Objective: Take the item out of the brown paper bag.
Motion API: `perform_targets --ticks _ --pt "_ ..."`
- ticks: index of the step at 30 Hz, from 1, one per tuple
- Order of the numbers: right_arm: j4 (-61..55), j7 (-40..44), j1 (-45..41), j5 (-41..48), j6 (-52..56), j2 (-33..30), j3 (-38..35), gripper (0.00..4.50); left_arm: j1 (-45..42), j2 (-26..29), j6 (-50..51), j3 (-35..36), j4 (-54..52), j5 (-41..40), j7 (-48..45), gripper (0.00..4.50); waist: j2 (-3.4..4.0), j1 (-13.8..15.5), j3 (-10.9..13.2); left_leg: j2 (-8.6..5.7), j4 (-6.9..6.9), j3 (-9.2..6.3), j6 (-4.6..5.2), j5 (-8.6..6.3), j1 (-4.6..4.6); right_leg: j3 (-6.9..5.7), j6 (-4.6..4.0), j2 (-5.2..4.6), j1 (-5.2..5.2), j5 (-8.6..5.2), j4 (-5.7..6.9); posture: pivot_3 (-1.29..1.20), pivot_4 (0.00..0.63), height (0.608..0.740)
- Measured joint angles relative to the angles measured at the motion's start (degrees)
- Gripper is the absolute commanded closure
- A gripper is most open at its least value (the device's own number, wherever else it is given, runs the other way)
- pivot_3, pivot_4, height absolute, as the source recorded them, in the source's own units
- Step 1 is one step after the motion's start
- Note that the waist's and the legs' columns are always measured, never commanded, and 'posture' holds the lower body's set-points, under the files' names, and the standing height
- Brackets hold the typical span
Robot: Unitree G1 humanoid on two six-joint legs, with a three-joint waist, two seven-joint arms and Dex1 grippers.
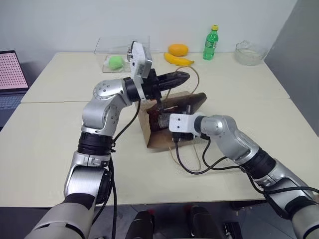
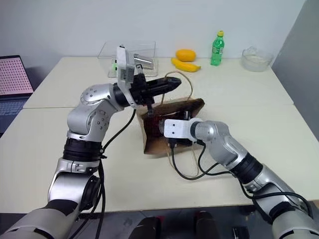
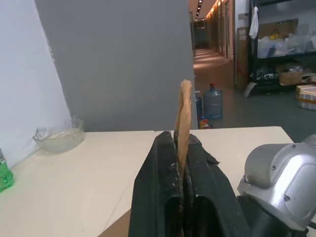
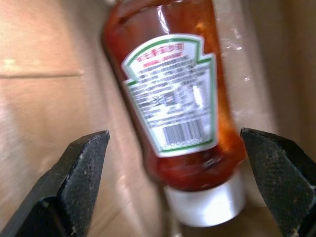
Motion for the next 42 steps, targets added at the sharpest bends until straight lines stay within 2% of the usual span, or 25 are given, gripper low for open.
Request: perform_targets --ticks 7,15,18,20,22,26,31,35,42 --pt "8.91 -0.76 -3.30 -6.87 -6.18 3.97 2.07 0.02 0.00 0.05 0.36 0.61 0.43 0.00 0.28 4.50 0.00 -0.03 0.00 -0.01 0.00 0.01 -0.21 0.12 -0.01 0.01 -0.01 0.00 -0.02 0.00 0.01 0.00 0.150 0.740" --pt "22.56 -0.87 -8.82 -10.61 -12.92 9.06 3.39 0.02 0.01 0.12 0.34 0.67 0.45 0.09 0.43 4.50 0.00 -0.18 0.00 0.00 -0.01 0.02 -0.22 0.12 0.01 0.03 -0.01 0.00 -0.04 0.01 0.03 0.00 0.150 0.740" --pt "27.60 -1.57 -10.38 -10.95 -15.11 10.95 2.78 0.59 0.07 0.13 0.31 0.66 0.45 0.20 0.50 4.50 0.00 -0.19 0.00 0.00 -0.01 0.01 -0.23 0.13 0.08 0.03 -0.02 0.00 -0.01 0.01 0.09 0.00 0.150 0.740" --pt "29.27 -2.40 -10.40 -11.02 -16.00 11.59 1.74 1.21 0.20 0.15 0.26 0.66 0.47 0.34 0.53 4.50 0.00 -0.20 0.00 0.00 -0.01 0.00 -0.25 0.14 0.08 0.03 -0.02 0.00 -0.01 0.01 0.12 0.00 0.150 0.740" --pt "29.48 -2.40 -10.31 -10.84 -16.34 11.56 0.78 1.34 0.30 0.39 -0.21 0.66 0.77 0.53 0.50 4.50 0.00 -0.22 0.00 -0.01 -0.01 -0.01 -0.26 0.15 0.07 0.02 -0.02 0.00 -0.01 0.01 0.12 0.00 0.150 0.740" --pt "24.22 0.00 -7.40 -8.98 -15.00 10.19 -2.12 1.34 0.28 1.31 -1.60 0.77 1.86 1.01 0.44 4.50 0.00 -0.26 0.00 -0.01 -0.03 -0.02 -0.27 0.15 -0.02 0.01 -0.02 0.00 -0.09 0.01 0.08 0.00 0.150 0.740" --pt "10.94 6.00 -2.27 -5.13 -9.33 8.58 -6.04 1.34 0.04 1.62 -3.78 0.99 4.89 2.03 0.51 4.50 0.01 -0.23 0.00 -0.01 -0.01 0.00 -0.28 0.16 -0.35 0.02 -0.02 0.00 -0.43 0.01 0.12 0.00 0.150 0.740" --pt "-4.03 14.30 2.83 3.04 -2.04 6.32 -10.73 1.34 -0.66 1.84 -6.06 1.12 8.36 3.43 0.75 4.50 0.01 -0.16 0.01 -0.02 0.28 -0.06 -0.29 0.16 -0.88 -0.02 -0.03 0.00 -0.86 0.04 0.22 0.00 0.150 0.740" --pt "-14.27 22.69 3.31 17.41 6.50 2.32 -18.27 1.34 -1.98 1.65 -8.70 1.36 10.31 4.73 1.58 4.50 0.02 -0.06 0.01 -0.04 0.37 -0.09 -0.26 0.15 -0.92 -0.04 -0.02 0.00 -0.82 0.07 0.19 0.00 0.150 0.740"
